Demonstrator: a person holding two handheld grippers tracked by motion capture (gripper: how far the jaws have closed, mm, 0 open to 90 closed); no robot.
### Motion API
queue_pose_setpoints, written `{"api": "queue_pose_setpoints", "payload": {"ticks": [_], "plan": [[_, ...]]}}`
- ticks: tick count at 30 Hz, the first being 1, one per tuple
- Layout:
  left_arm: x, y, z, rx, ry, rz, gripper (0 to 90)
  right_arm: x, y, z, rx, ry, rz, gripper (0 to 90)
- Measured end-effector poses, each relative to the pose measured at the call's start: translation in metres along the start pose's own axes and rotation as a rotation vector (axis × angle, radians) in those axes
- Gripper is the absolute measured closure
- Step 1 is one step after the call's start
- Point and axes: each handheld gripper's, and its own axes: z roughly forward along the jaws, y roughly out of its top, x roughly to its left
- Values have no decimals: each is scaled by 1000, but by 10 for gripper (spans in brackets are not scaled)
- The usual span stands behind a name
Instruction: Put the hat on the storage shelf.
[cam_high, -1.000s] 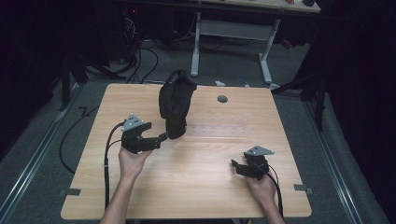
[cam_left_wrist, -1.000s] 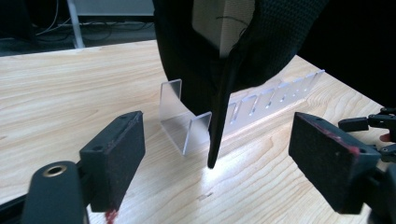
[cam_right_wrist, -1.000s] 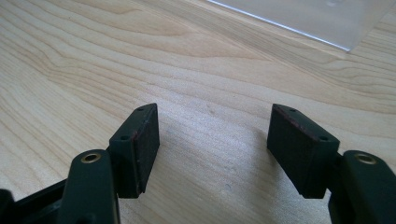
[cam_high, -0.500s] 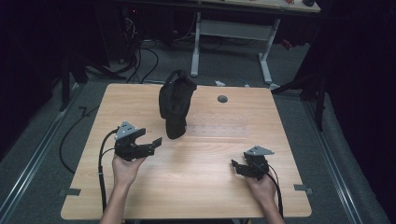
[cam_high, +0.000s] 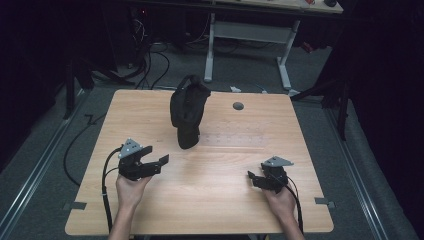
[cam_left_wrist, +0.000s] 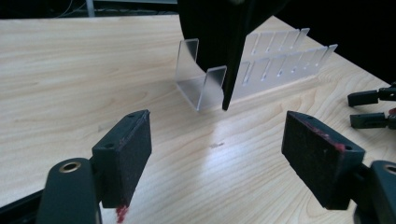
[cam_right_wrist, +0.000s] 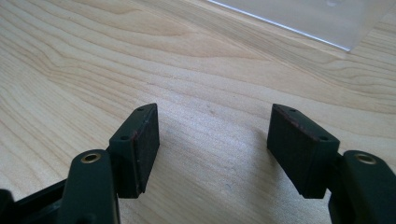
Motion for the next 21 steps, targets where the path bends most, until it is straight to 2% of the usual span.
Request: {"api": "queue_pose_setpoints", "payload": {"ticks": [6,12,21], "plan": [[7,-11,-3,17,25,15,259,0,0,0,0,0,0,345],[14,-20,-6,25,41,2,257,0,0,0,0,0,0,345],[24,-35,-5,45,76,10,250,0,0,0,0,0,0,345]]}}
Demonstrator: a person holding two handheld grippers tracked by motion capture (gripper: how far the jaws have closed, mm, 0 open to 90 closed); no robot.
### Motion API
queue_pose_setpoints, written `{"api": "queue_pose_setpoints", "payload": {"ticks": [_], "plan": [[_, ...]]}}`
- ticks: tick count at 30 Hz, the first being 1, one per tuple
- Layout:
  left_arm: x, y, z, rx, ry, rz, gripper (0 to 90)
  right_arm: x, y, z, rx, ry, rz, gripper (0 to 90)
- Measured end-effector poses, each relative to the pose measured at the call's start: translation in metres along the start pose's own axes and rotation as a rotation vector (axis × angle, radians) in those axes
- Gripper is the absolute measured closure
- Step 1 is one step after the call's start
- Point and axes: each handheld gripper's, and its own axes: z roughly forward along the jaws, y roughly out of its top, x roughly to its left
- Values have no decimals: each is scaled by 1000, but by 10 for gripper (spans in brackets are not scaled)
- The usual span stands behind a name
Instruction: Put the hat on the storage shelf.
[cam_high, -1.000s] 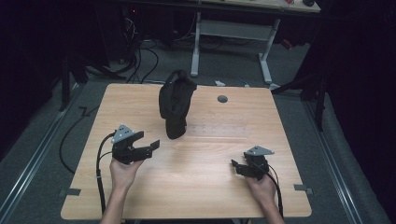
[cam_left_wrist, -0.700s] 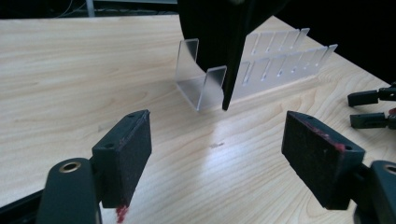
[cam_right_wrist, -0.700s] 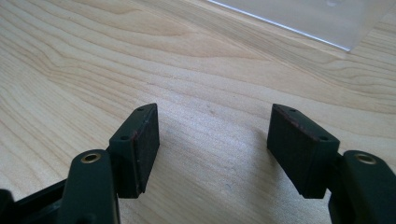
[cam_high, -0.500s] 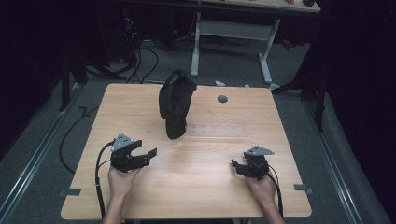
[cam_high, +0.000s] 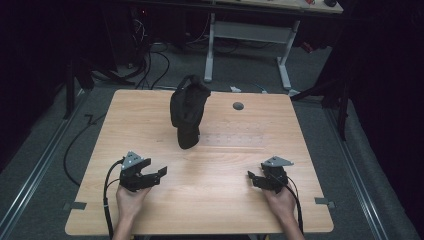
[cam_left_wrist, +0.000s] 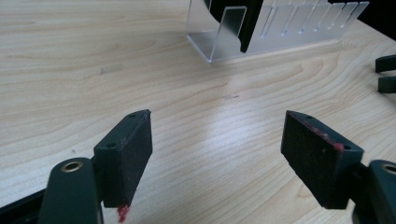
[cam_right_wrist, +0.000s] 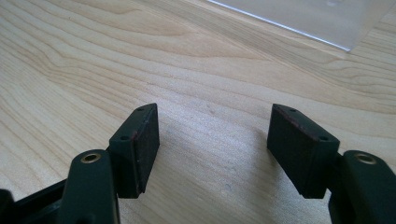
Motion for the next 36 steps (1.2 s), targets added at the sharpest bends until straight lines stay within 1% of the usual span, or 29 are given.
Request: {"api": "queue_pose_setpoints", "payload": {"ticks": [3,6,11,17,18,20,22,24,25,27,28,31,36], "plan": [[2,-7,3,15,18,23,247,0,0,0,0,0,0,345],[4,-14,6,37,44,63,244,0,0,0,0,0,1,345],[7,-22,9,40,67,88,243,0,0,0,0,0,0,345],[9,-26,12,43,86,94,242,0,0,0,0,0,0,345],[10,-27,13,46,91,104,241,0,0,0,0,0,1,345],[10,-29,14,51,94,99,240,0,0,0,-1,0,-1,345],[10,-32,16,55,108,121,239,0,0,0,0,0,0,345],[11,-36,18,62,120,128,237,0,0,0,0,0,0,345],[11,-37,19,75,138,136,235,0,0,0,0,0,0,345],[11,-40,22,84,168,176,220,0,0,0,0,0,0,345],[10,-41,22,84,172,187,218,0,0,0,-1,0,-1,345],[11,-40,22,84,173,181,210,0,0,0,-1,0,-2,345],[11,-40,23,85,177,183,204,0,0,0,-1,-1,-1,345]]}}
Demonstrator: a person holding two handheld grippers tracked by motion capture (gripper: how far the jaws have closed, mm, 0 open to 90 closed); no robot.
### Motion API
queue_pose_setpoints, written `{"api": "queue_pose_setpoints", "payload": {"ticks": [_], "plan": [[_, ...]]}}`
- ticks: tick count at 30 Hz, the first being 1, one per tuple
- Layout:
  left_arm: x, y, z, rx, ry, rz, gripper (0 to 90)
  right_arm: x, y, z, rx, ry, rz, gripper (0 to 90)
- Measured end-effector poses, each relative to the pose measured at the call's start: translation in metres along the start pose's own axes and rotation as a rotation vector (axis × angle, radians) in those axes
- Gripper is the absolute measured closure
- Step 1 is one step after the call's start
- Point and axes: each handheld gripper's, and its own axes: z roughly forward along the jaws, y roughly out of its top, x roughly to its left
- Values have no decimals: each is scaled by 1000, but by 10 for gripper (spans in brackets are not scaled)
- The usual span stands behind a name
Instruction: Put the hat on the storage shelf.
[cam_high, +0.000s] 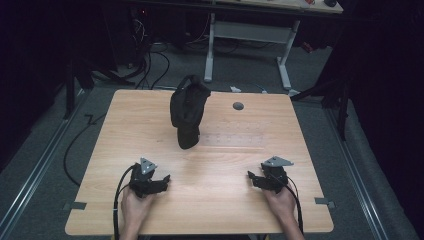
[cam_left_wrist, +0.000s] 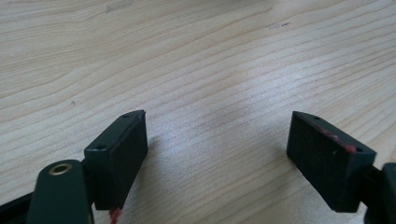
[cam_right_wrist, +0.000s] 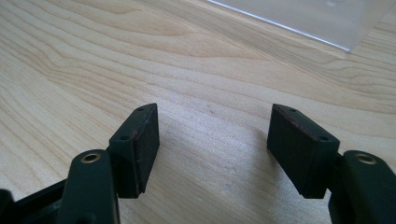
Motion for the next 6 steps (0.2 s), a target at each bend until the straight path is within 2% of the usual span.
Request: {"api": "queue_pose_setpoints", "payload": {"ticks": [6], "plan": [[0,0,0,-1,2,-3,203,0,0,0,0,1,-1,345]]}}
